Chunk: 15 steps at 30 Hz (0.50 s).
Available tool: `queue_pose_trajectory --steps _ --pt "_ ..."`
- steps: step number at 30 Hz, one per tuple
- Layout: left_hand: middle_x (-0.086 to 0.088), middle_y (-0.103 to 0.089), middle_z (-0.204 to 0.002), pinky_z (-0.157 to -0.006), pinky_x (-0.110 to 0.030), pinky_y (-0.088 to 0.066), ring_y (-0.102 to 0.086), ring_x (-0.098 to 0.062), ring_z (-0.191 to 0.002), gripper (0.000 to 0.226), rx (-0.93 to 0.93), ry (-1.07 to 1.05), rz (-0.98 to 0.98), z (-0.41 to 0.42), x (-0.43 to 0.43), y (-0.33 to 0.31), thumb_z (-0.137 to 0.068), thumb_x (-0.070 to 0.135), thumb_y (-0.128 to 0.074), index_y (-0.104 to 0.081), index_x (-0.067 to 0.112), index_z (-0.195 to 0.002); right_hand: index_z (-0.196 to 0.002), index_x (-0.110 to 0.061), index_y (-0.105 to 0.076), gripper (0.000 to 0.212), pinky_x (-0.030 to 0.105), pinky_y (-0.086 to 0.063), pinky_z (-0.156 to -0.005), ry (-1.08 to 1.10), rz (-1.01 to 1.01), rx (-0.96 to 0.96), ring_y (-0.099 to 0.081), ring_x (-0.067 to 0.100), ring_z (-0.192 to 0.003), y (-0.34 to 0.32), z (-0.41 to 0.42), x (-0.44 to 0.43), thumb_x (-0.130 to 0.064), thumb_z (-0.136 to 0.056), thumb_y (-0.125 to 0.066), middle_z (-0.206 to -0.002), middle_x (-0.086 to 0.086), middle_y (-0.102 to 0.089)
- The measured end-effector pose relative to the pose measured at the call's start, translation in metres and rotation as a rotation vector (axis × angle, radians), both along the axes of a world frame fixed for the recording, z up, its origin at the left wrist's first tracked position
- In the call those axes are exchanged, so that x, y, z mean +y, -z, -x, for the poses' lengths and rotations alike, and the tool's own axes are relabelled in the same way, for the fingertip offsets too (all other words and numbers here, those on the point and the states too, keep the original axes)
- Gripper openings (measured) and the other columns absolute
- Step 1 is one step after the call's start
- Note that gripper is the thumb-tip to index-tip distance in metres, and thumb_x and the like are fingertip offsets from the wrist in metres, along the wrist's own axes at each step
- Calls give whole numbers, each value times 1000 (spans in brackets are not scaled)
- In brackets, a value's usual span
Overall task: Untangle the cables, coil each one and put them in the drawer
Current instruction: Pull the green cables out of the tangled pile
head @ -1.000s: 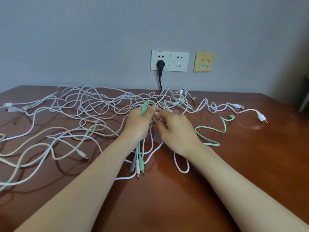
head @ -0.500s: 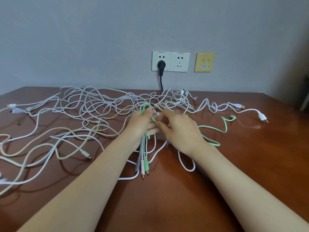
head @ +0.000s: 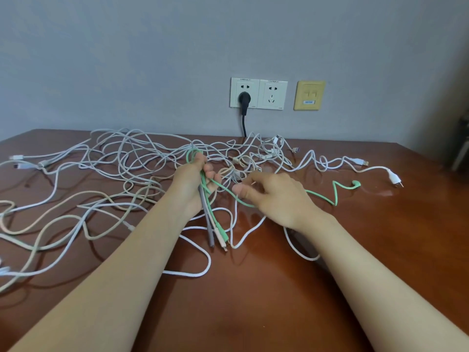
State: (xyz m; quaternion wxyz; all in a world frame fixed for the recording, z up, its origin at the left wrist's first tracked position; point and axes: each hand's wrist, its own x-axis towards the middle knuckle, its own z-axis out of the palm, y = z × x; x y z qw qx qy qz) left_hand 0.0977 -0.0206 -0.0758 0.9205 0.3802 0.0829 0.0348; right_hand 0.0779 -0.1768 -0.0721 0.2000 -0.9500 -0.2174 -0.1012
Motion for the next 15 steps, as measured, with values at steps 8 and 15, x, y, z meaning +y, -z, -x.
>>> queue_pose_trajectory --steps 8,15 --pt "9 -36 -37 -30 -12 -21 -25 -2 -27 30 -24 13 -176 1 -1 -1 -103 22 -31 -39 15 -75 -108 -20 -61 19 29 -35 -75 -192 222 -130 -54 20 -102 2 2 7 -21 -96 -46 -104 -4 -60" --pt "7 -36 -44 -31 -10 -21 -26 -2 -28 25 -43 3 -377 6 -4 -3 -102 23 -35 -43 14 -80 -72 -17 -68 13 30 -31 -63 -284 114 -537 -58 26 -63 10 -2 14 -13 -73 -56 -63 0 -53"
